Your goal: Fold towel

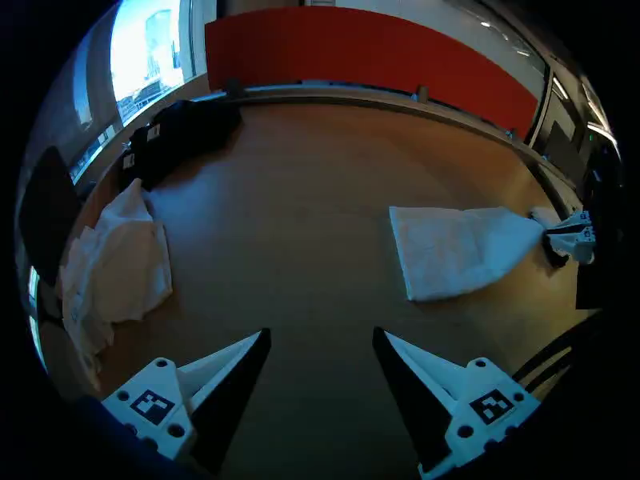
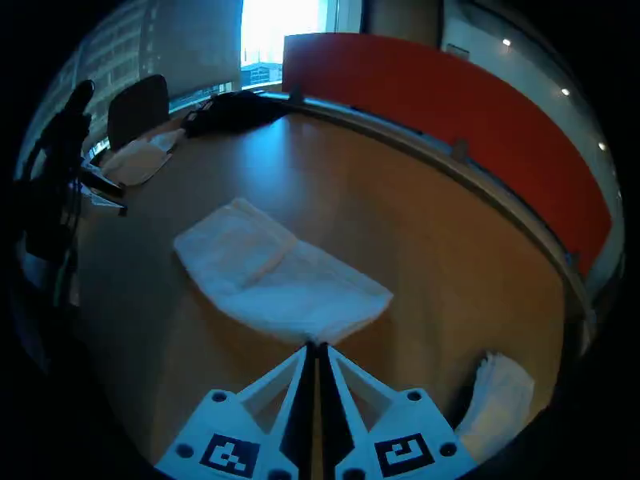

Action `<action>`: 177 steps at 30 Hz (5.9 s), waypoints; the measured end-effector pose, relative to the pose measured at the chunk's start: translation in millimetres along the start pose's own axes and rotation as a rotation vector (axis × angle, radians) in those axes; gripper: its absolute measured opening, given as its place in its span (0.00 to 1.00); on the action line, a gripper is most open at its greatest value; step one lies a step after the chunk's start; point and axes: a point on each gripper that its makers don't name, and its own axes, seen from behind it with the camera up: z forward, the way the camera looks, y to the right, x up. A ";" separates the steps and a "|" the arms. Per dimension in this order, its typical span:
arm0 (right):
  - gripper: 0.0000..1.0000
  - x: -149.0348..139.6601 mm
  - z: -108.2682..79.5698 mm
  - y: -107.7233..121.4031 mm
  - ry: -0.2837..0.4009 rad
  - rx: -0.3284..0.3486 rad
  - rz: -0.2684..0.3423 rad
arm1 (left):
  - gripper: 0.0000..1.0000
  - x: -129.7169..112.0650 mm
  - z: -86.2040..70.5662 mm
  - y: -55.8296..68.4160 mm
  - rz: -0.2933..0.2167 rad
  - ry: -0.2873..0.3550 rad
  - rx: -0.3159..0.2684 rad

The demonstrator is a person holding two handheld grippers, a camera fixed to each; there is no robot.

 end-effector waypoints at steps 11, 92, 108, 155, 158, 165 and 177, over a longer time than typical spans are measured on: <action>0.17 32.7 -26.4 14.8 0.053 -0.043 -0.046 | 0.94 5.9 -0.5 3.9 0.002 0.008 -0.008; 0.46 68.3 66.5 -127.4 0.004 0.268 -0.196 | 0.94 -5.1 -17.8 -24.6 -0.051 0.029 0.026; 0.65 48.0 61.5 -119.4 -0.017 0.238 -0.155 | 0.94 -3.9 -18.1 -23.3 -0.048 0.029 0.025; 0.39 -46.3 60.6 -96.0 -0.148 0.145 -0.058 | 0.94 -5.2 -18.1 -13.9 -0.033 0.025 0.014; 0.31 -46.3 60.4 -94.7 -0.150 0.143 -0.051 | 0.94 -4.5 -18.0 -13.7 -0.034 0.027 0.013; 0.06 -45.7 60.0 -94.5 -0.150 0.145 -0.051 | 0.94 -3.3 -17.1 -13.7 -0.034 0.027 0.012; 0.05 -34.8 54.6 -93.3 -0.120 0.130 -0.051 | 0.94 -2.7 -16.8 -13.9 -0.026 0.028 0.008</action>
